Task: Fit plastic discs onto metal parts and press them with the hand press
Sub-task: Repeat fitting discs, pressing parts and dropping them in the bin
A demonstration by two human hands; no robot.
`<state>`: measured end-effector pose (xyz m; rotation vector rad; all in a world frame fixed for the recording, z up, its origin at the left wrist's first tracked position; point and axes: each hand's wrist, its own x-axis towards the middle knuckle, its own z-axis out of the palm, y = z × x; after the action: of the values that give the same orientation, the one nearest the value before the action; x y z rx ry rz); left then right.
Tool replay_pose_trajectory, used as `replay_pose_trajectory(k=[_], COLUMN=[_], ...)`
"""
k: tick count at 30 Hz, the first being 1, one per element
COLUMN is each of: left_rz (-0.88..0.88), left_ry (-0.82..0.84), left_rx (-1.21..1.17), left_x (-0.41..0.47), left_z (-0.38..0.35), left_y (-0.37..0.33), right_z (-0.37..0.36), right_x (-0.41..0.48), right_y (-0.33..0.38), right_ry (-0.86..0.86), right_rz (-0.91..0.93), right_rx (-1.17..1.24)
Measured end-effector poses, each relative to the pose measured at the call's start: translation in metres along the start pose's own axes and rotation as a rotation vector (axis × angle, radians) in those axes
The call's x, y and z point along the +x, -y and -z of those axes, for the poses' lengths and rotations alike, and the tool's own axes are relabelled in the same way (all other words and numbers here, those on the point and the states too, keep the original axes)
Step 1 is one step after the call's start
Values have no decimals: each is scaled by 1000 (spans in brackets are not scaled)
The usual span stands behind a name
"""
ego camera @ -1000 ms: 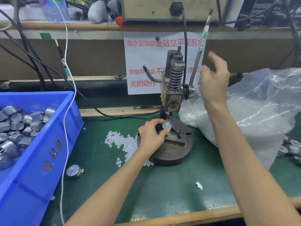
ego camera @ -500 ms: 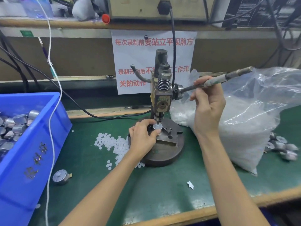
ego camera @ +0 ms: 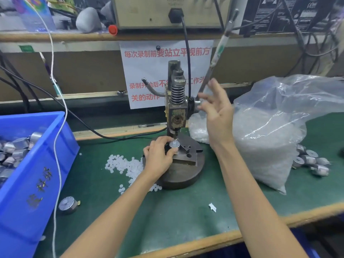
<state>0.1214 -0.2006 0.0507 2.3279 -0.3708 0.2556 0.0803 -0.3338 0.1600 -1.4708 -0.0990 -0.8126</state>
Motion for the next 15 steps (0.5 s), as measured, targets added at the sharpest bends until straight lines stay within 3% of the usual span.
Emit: replay_pose_trajectory(k=[3, 6, 10, 15], left_rz=[-6, -105, -199, -281], left_ry=[-89, -154, -49, 76], left_rx=[69, -5, -174, -281], left_x=[-13, -50, -99, -133], left_z=[1, -8, -27, -44], left_y=[-4, -14, -41, -75], right_z=[19, 45, 83, 132], right_x=[-37, -74, -105, -130], right_y=[-24, -47, -49, -27], right_ry=[24, 168, 379, 401], right_rz=[-146, -393, -580, -745], right_rx=[-131, -258, -252, -81])
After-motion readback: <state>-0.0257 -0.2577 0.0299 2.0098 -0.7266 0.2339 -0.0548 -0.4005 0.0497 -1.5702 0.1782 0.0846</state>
